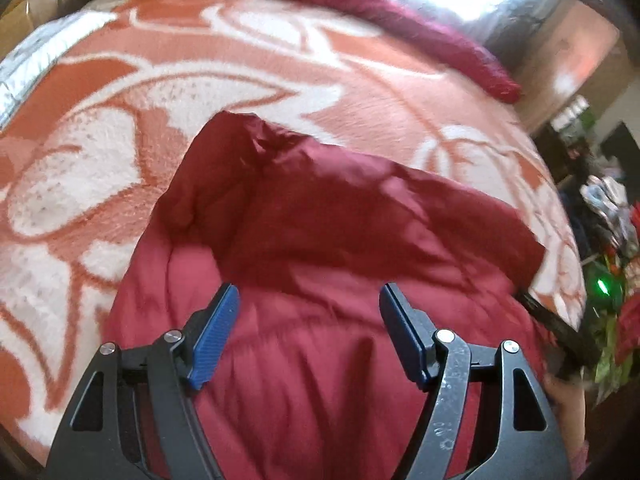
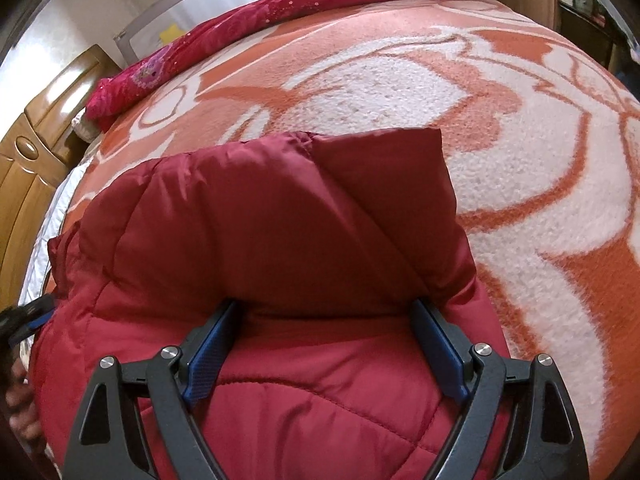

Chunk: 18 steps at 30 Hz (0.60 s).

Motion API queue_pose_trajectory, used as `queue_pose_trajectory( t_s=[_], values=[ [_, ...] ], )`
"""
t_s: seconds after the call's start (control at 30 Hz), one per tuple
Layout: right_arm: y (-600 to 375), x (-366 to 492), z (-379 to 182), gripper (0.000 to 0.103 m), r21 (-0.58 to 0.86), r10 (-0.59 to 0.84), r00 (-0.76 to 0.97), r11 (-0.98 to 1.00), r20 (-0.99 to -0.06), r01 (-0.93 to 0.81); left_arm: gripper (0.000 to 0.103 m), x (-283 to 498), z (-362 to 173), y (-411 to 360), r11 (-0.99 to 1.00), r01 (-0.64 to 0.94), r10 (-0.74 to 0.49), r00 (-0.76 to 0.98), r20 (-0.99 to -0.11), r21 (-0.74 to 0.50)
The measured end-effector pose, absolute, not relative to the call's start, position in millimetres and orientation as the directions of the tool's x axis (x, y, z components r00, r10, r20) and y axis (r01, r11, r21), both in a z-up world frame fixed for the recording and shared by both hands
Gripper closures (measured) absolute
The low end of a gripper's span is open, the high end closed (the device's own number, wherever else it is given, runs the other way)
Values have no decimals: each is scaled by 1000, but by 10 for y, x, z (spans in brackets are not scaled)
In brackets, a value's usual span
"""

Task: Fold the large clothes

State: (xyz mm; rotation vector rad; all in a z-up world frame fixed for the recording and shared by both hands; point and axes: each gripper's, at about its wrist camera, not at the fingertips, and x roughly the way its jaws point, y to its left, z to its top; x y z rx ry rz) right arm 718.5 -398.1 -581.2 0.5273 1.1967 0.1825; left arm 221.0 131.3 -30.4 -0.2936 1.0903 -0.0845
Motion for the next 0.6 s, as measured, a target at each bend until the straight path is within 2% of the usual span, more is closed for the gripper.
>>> queue_pose_trajectory(
  t_s=[0.17,0.3,0.6],
  values=[
    [-4014,7184,-5789,16,496,416,379,857,-827,141,30,1675,-59,1225,962,1,-233,513,-826,-271],
    [-4109,7005,-5521,16,500,397,444,854,-803,142,30,1371,7,1184,966,35,-236,527,-817,-257],
    [-3981,6213,-4889,14,476,434,504,878,-747,-52,30,1115,-194,1024,979,66,-197,516,-833,-191]
  ],
)
